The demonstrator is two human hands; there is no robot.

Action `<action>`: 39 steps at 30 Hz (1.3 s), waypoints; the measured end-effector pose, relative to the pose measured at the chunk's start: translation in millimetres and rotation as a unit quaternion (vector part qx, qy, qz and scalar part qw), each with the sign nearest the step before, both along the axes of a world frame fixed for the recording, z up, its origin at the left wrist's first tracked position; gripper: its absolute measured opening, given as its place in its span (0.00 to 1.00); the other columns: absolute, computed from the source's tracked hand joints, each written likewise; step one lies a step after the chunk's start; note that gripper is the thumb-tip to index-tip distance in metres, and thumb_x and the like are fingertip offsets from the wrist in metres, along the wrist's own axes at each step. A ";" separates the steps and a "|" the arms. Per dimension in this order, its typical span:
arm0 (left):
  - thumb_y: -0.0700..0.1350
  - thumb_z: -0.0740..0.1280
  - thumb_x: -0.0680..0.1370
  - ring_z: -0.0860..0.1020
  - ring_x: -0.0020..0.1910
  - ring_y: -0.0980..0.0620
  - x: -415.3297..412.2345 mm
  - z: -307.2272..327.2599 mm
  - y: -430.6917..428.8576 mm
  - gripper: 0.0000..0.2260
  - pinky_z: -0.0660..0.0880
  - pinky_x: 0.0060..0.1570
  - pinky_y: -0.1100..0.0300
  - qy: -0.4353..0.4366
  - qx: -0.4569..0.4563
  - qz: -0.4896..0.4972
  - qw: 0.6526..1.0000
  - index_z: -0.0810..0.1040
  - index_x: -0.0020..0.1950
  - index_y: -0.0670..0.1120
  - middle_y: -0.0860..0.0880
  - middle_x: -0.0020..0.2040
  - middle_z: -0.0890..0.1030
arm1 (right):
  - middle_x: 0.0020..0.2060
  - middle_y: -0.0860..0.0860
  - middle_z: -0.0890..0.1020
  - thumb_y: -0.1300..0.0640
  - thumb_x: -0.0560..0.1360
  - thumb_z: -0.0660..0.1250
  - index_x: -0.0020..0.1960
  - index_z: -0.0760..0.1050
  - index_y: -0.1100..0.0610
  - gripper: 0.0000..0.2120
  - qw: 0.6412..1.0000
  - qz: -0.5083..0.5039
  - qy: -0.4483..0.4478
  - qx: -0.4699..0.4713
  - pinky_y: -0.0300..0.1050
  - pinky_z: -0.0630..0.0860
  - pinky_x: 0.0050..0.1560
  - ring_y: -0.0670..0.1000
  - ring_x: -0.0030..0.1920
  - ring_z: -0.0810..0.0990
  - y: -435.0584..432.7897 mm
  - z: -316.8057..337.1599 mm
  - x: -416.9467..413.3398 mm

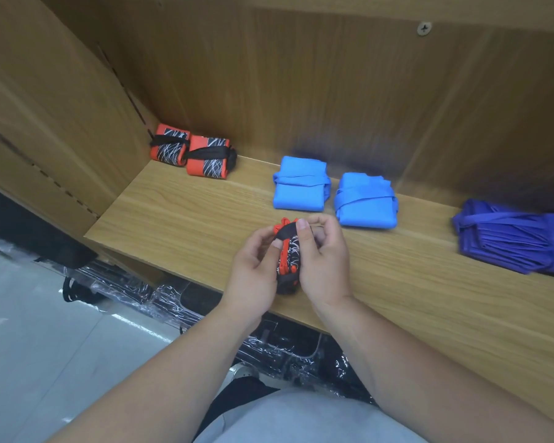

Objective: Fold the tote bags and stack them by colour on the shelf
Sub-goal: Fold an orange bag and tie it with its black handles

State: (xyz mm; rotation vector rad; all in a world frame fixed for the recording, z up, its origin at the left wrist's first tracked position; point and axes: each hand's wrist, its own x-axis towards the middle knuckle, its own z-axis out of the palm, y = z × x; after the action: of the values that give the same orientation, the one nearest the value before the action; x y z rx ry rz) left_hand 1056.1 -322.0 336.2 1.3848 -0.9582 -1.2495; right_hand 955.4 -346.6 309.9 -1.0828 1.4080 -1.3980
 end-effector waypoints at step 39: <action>0.47 0.63 0.83 0.74 0.33 0.50 -12.4 52.4 -5.5 0.14 0.69 0.27 0.60 0.036 0.126 0.023 0.991 0.81 0.39 0.52 0.48 0.36 0.77 | 0.36 0.46 0.74 0.54 0.82 0.61 0.41 0.72 0.57 0.12 0.965 -0.035 0.237 -0.108 0.38 0.67 0.39 0.47 0.37 0.70 12.5 14.8 -9.7</action>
State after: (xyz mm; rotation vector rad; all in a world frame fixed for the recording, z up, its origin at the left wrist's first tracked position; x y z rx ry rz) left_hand 1043.7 -327.5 388.5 1.5346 -0.7336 -1.4135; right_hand 945.8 -334.1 324.6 -1.6028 1.6655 -1.4247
